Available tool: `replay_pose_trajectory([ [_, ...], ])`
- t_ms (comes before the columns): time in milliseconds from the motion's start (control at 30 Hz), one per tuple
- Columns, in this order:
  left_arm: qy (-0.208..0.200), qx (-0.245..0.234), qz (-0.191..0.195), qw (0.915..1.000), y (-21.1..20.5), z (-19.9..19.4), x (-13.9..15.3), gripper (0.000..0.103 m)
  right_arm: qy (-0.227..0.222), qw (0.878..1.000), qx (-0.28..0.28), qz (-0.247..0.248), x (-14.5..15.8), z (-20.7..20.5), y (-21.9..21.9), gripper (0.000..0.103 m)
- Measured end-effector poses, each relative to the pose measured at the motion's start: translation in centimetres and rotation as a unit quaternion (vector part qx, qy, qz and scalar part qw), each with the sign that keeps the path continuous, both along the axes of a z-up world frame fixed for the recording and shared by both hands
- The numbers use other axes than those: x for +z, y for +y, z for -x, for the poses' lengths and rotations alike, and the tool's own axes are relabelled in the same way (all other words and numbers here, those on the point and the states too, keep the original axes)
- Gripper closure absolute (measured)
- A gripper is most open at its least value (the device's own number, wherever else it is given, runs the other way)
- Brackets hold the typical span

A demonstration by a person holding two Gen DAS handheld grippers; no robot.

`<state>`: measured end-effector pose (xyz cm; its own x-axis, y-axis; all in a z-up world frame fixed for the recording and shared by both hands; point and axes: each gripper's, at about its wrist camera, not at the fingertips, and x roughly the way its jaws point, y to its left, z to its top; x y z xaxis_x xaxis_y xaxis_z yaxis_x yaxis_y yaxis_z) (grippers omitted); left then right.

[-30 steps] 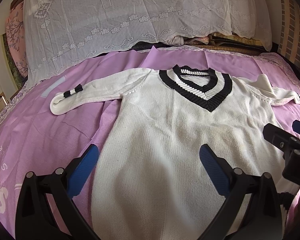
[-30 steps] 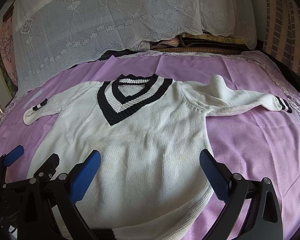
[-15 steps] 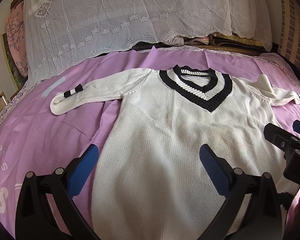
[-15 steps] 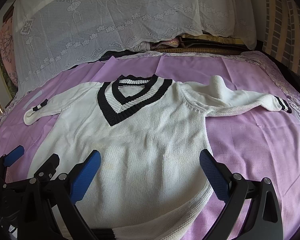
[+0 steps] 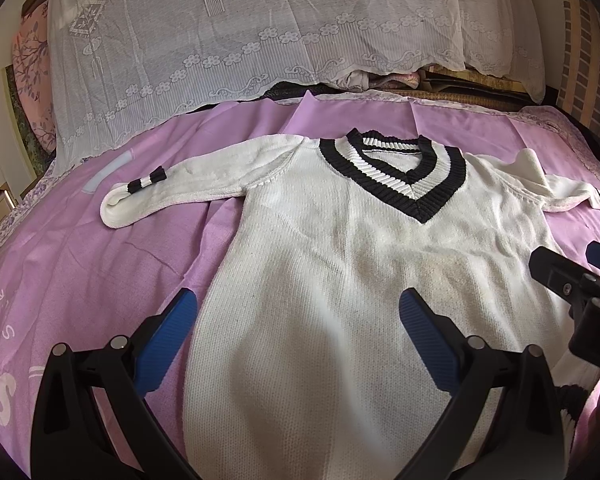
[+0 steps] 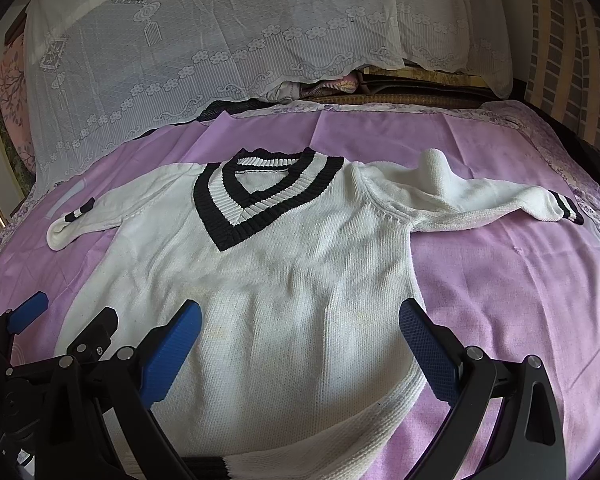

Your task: Fold small clothes

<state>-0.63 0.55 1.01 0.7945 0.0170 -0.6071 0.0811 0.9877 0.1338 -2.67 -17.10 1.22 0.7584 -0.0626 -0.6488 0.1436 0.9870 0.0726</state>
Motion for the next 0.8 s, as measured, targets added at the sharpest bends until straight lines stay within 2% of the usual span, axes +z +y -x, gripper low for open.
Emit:
replay_pose_trajectory([
  [200, 0.002, 0.001, 0.0, 1.0, 0.0, 0.0, 0.0, 0.005, 0.003, 1.0, -0.004, -0.002, -0.4, -0.1, -0.4, 0.003],
  [333, 0.02, 0.002, -0.002, 0.9998, 0.1, -0.3, -0.5, 0.004, 0.0, 1.0, -0.006, 0.008, -0.2, -0.2, -1.1, 0.004],
  [467, 0.034, 0.006, 0.005, 0.9994, 0.5, -0.6, -0.8, 0.004, -0.006, 0.998, -0.05, 0.045, -0.1, -0.2, -4.1, 0.004],
  [533, 0.047, 0.008, -0.001, 0.9988, 0.6, -0.8, -0.9, 0.004, 0.011, 0.997, -0.06, 0.036, -0.5, -0.5, -6.7, 0.004],
  [600, 0.055, 0.01, -0.001, 0.9984, 0.7, -0.9, -1.1, 0.004, 0.032, 0.997, -0.077, 0.003, -1.2, -0.7, -10.1, 0.004],
  [667, 0.06, 0.01, 0.002, 0.9982, 0.7, -1.0, -1.3, 0.004, 0.048, 0.993, -0.093, -0.052, -2.0, -0.6, -13.6, 0.004],
  [767, 0.069, 0.012, 0.001, 0.9976, 0.7, -1.2, -1.7, 0.004, 0.06, 0.98, -0.116, -0.149, -3.9, -0.1, -17.8, 0.004],
  [800, 0.073, 0.012, -0.001, 0.9973, 0.7, -1.3, -1.7, 0.004, 0.047, 0.976, -0.105, -0.187, -4.6, 0.3, -18.9, 0.003],
])
